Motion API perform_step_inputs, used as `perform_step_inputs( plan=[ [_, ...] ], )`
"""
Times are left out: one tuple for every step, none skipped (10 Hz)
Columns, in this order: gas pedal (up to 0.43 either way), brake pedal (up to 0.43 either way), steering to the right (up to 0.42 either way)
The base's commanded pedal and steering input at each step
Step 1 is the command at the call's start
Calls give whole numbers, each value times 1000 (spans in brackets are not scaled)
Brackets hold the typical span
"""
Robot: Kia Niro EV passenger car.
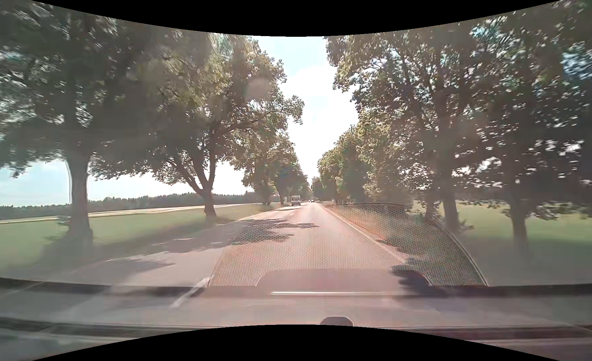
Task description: Follow the waypoints while adhering to traffic rules and regulations
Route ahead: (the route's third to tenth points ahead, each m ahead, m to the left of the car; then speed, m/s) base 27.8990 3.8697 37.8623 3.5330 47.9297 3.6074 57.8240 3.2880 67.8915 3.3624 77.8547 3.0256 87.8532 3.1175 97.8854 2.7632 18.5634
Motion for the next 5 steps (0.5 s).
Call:
perform_step_inputs(
  plan=[
    [110,0,-1],
    [110,0,0],
    [110,0,0],
    [110,0,0],
    [110,0,0]
  ],
)
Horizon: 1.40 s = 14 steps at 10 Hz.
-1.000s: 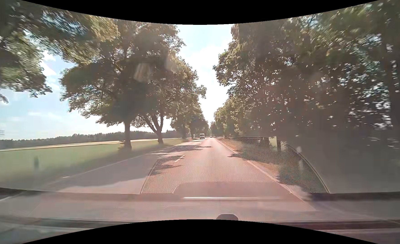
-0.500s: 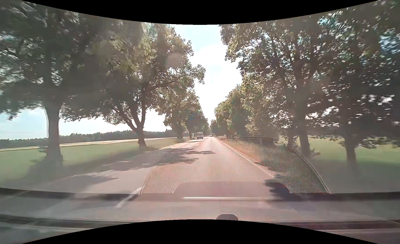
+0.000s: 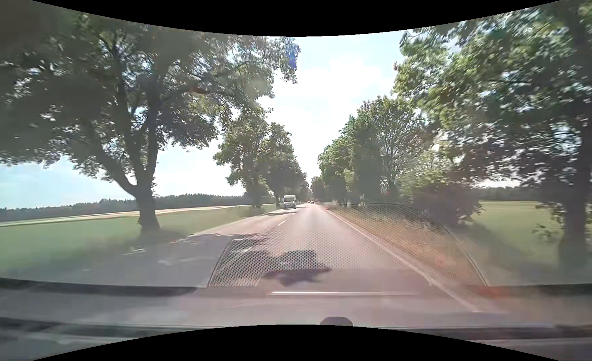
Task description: Follow the waypoints while adhering to traffic rules and regulations
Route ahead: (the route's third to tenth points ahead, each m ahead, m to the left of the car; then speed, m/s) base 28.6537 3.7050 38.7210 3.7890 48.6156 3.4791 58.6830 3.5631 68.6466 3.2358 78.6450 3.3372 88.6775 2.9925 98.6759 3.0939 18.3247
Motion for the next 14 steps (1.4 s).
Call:
perform_step_inputs(
  plan=[
    [110,0,0],
    [110,0,0],
    [110,0,0],
    [110,0,0],
    [110,0,0],
    [118,0,0],
    [118,0,0],
    [130,0,0],
    [130,0,0],
    [130,0,0],
    [130,0,0],
    [130,0,0],
    [130,0,0],
    [130,0,0]
  ],
)
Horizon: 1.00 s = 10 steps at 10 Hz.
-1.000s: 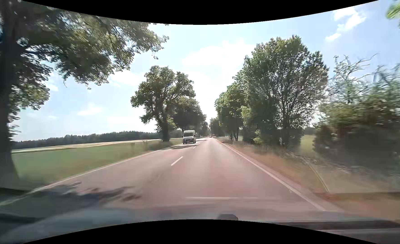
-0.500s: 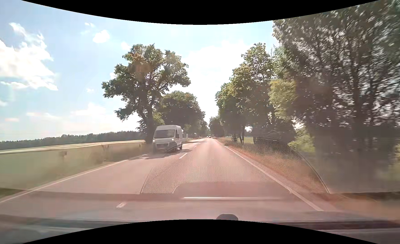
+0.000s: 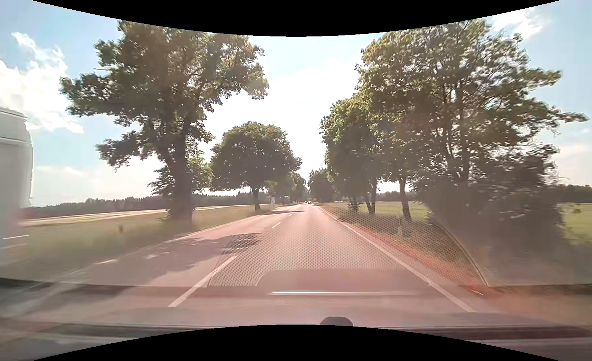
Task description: Follow the waypoints while adhering to traffic rules and regulations
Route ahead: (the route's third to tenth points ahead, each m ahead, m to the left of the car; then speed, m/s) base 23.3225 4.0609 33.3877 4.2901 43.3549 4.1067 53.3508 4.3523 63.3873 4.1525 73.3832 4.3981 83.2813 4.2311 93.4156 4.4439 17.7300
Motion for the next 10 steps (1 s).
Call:
perform_step_inputs(
  plan=[
    [130,0,0],
    [130,0,0],
    [130,0,0],
    [138,0,0],
    [150,0,-1],
    [157,0,-1],
    [169,0,-2],
    [169,0,-2],
    [169,0,-3],
    [169,0,-3]
  ],
)
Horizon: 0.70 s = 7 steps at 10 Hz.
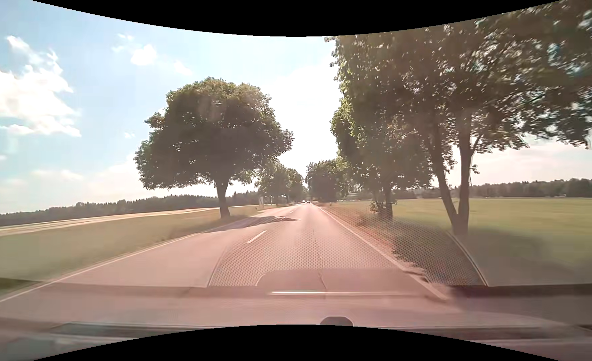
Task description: Follow the waypoints while adhering to traffic rules and regulations
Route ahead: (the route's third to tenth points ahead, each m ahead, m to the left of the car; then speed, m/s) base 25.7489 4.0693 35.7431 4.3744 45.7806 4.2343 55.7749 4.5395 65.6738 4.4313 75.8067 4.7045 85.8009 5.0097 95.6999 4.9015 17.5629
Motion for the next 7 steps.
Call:
perform_step_inputs(
  plan=[
    [169,0,-3],
    [169,0,-3],
    [177,0,-3],
    [177,0,-3],
    [177,0,-4],
    [177,0,-4],
    [177,0,-4]
  ],
)
